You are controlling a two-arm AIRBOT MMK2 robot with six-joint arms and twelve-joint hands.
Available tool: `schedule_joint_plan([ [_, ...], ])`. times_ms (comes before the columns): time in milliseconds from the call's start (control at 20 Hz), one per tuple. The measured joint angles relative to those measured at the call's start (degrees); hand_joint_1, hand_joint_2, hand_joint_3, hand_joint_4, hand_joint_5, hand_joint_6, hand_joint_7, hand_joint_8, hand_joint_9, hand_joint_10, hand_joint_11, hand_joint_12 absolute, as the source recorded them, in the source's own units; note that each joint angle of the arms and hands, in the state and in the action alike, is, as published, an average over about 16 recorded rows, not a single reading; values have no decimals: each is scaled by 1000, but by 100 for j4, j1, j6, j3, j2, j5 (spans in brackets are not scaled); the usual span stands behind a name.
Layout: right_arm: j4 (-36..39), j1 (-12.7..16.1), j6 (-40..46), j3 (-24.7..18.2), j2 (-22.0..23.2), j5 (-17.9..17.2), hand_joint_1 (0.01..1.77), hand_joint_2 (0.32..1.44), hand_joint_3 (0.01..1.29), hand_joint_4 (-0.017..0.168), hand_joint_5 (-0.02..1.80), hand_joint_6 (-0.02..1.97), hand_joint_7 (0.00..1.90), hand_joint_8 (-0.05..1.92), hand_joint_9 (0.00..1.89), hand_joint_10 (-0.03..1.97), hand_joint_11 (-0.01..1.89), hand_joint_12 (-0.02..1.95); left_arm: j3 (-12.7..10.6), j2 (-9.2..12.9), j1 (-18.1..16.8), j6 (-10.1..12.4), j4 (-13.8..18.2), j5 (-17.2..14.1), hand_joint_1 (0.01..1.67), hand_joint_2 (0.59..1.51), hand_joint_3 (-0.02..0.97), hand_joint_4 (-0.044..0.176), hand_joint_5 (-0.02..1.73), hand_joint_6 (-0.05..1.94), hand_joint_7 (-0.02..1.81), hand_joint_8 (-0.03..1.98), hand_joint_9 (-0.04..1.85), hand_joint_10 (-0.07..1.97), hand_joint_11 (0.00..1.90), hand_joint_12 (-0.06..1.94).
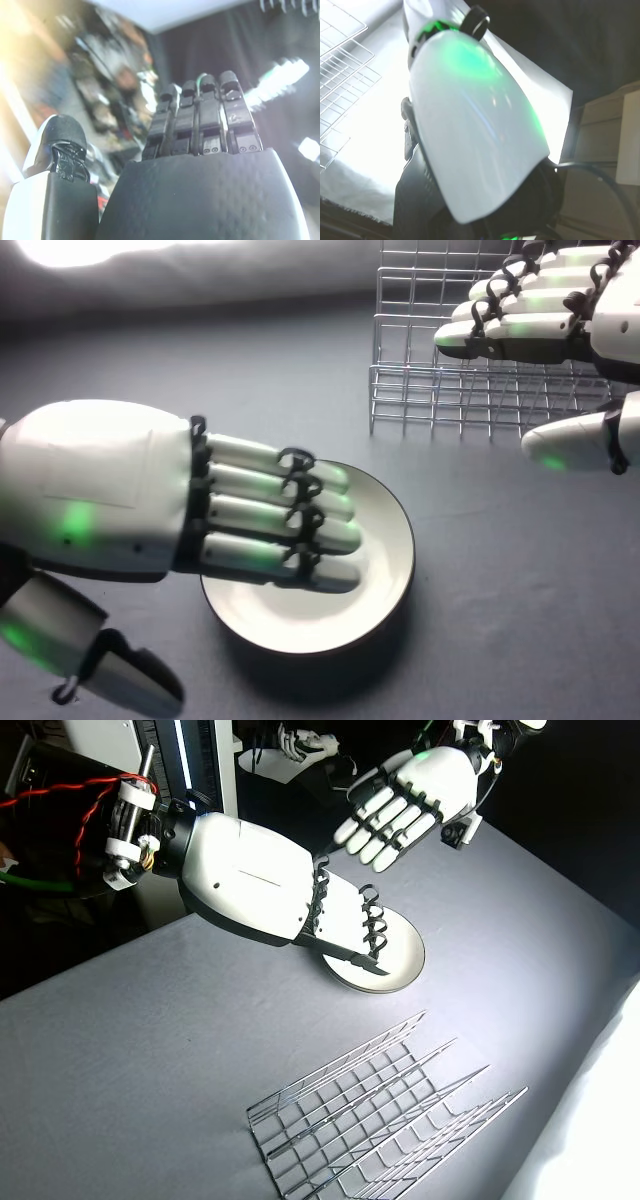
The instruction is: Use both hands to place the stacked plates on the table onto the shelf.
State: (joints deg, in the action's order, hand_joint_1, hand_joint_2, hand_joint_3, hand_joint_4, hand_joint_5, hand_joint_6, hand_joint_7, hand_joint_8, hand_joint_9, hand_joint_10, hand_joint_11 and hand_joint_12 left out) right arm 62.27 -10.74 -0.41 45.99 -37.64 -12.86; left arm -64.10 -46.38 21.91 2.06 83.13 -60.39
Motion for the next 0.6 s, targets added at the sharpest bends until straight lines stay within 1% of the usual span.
schedule_joint_plan([
  [150,23,-5,-25,27,-31,-9,13,1368,15,4,84,24,78,15,52,14,12,218,-175,-89,31,-16,267,-99,16,1227,10,2,47,-9,49,-5,45,6,27,67],
  [250,42,-8,-39,37,-36,-15,13,1366,15,4,84,24,78,15,52,14,12,229,-285,-160,77,-70,461,-143,16,1225,10,2,47,-9,50,-5,45,6,27,65],
  [400,76,-15,-62,45,-37,-24,13,1366,15,3,91,24,82,15,54,14,12,246,-447,-286,183,-204,698,-169,16,1221,10,2,52,-4,55,-4,49,7,28,64],
  [600,132,-20,-80,47,-38,-50,13,1372,15,3,106,25,97,15,66,15,12,285,-655,-484,349,-431,892,-66,16,1216,11,3,65,4,64,0,55,7,28,67],
])
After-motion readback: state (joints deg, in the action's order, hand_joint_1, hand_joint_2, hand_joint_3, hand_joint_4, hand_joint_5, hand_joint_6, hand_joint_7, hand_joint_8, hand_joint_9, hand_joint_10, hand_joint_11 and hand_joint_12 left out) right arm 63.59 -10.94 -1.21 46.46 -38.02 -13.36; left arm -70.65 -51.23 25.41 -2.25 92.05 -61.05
